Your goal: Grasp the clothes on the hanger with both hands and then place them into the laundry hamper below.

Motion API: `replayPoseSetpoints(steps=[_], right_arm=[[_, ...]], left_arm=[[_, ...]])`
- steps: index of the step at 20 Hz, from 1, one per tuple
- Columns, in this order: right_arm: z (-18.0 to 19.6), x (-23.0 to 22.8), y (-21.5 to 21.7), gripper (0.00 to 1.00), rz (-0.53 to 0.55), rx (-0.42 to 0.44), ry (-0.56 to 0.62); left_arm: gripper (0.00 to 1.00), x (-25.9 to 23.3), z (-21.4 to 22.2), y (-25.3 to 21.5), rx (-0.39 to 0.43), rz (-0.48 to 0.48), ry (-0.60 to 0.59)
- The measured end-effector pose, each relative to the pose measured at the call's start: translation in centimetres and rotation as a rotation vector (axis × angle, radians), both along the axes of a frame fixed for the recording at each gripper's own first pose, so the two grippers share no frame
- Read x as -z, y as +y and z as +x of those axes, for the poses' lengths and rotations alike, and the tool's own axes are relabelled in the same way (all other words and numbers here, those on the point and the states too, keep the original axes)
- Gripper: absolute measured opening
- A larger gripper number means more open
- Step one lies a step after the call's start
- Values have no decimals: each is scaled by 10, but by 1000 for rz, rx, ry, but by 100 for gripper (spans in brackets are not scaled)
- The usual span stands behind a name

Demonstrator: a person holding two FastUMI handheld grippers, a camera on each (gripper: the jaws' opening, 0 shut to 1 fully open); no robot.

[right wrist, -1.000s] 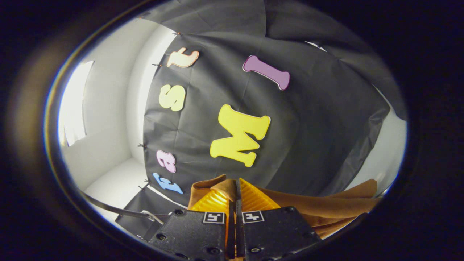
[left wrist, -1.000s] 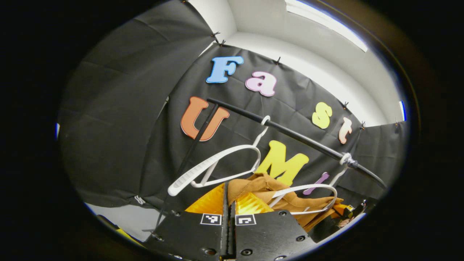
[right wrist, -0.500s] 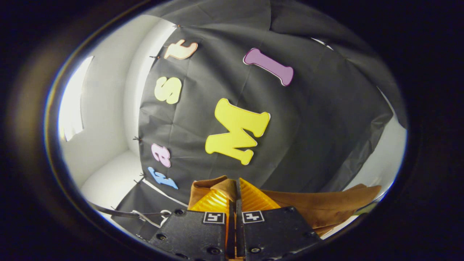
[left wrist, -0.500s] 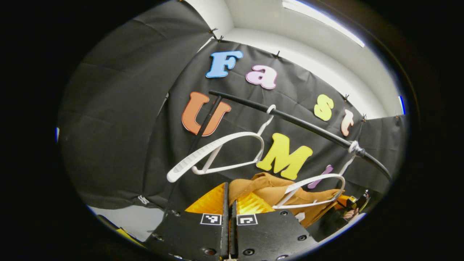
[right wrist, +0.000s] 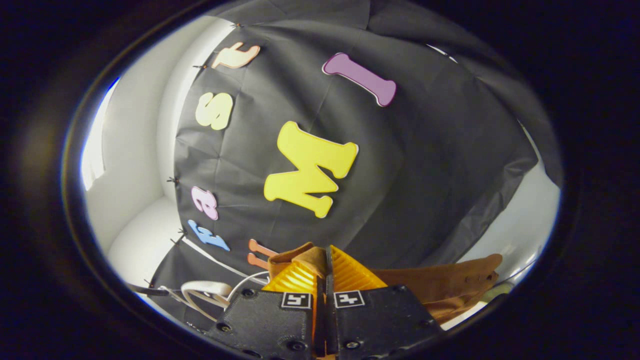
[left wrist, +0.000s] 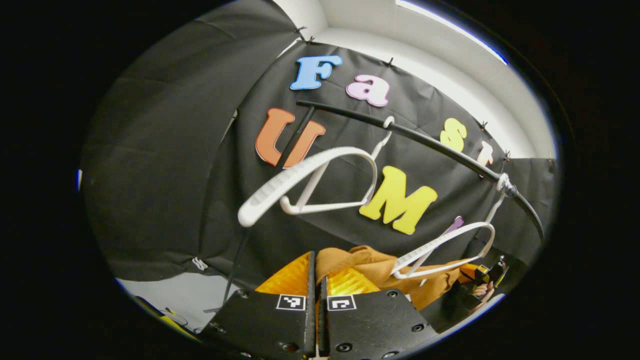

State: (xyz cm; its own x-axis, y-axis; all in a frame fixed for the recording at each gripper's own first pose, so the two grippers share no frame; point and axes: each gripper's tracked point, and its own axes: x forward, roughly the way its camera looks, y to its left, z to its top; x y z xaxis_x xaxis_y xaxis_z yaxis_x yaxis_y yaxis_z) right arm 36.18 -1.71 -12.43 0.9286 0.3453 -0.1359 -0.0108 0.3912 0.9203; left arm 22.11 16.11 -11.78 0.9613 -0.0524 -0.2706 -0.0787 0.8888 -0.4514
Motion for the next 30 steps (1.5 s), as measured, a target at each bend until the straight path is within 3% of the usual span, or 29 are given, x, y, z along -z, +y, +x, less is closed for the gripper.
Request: replayPoseSetpoints(steps=[5, 9, 16, 25, 27, 30], right_arm=[[-17, 33, 3, 7, 9, -11, 45], [-37, 46, 8, 4, -22, -31, 62], [-80, 50, 35, 4, -121, -102, 54], [-143, 55, 93, 4, -132, -252, 54], [-157, 55, 108, 0, -145, -294, 50], [-175, 50, 133, 4, -161, -356, 39]], left_arm=[[2, 32, -12, -9, 8, 6, 68], [2, 41, -24, -10, 18, 27, 85], [0, 41, -50, -24, 45, 145, 106], [0, 40, -81, -76, 143, 230, 130], [0, 39, -88, -88, 170, 236, 125], [0, 34, -97, -112, 218, 226, 117]])
